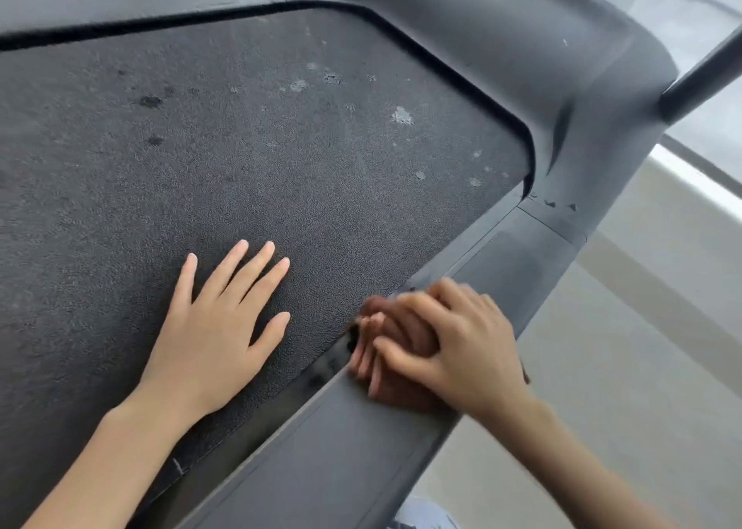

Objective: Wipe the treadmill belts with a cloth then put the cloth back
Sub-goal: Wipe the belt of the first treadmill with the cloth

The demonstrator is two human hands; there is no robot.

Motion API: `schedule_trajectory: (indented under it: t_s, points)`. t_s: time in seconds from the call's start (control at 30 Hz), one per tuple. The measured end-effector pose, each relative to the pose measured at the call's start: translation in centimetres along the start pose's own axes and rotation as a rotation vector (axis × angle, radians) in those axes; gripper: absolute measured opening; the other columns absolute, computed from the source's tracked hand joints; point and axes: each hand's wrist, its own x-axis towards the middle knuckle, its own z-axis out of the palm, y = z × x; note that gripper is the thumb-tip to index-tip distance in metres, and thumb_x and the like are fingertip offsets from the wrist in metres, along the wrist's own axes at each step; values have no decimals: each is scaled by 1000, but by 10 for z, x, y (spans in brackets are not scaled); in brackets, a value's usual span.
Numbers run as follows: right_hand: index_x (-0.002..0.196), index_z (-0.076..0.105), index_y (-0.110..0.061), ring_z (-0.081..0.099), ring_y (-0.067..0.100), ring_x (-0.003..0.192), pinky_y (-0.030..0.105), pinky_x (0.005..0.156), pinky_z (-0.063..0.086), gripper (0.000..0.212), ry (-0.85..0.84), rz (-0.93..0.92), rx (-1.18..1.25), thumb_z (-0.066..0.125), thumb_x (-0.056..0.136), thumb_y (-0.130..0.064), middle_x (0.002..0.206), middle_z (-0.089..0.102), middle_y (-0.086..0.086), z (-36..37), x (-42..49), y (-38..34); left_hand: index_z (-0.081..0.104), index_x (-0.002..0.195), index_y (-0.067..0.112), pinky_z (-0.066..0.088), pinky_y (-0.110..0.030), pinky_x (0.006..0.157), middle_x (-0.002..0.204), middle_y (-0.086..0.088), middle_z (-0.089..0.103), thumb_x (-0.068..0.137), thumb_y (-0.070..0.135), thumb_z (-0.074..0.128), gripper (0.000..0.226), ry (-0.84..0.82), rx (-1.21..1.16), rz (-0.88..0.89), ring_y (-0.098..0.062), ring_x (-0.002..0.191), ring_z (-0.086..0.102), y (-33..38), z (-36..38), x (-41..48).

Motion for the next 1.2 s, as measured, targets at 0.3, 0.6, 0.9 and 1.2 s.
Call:
schedule_trajectory:
  t_s: [0.3, 0.6, 0.9, 1.2]
  points:
    - [98, 65, -32, 54, 26, 86, 37, 78, 41, 41, 48, 117, -103, 52, 78, -65, 88, 52, 1, 12, 55, 23, 47, 137, 14, 21, -62, 108, 147, -3, 39, 85, 48, 26, 66, -18, -19, -17, -25, 139, 30, 7, -5, 6]
    - [98, 69, -28, 54, 25, 81, 35, 75, 43, 37, 102, 79, -96, 63, 77, -58, 81, 50, 2, 10, 90, 120, 8, 149, 28, -5, -45, 117, 157, 11, -2, 80, 59, -4, 77, -59, 72, 142, -9, 143, -10, 25, -8, 83]
    - [98, 64, -24, 53, 36, 97, 42, 81, 39, 43, 223, 557, -183, 53, 80, -62, 93, 53, 9, 0, 146, 266, 8, 149, 33, -9, -40, 117, 155, 17, -4, 80, 59, -3, 74, -27, -42, 118, -3, 141, -15, 53, 19, 126]
    - [107, 59, -31, 52, 27, 101, 39, 82, 42, 46, 63, 256, 6, 49, 80, -67, 102, 53, 3, 50, 191, 146, 20, 147, 32, -7, -38, 116, 154, 17, 7, 81, 59, 5, 73, -34, -75, 143, -3, 142, -7, 52, 11, 141]
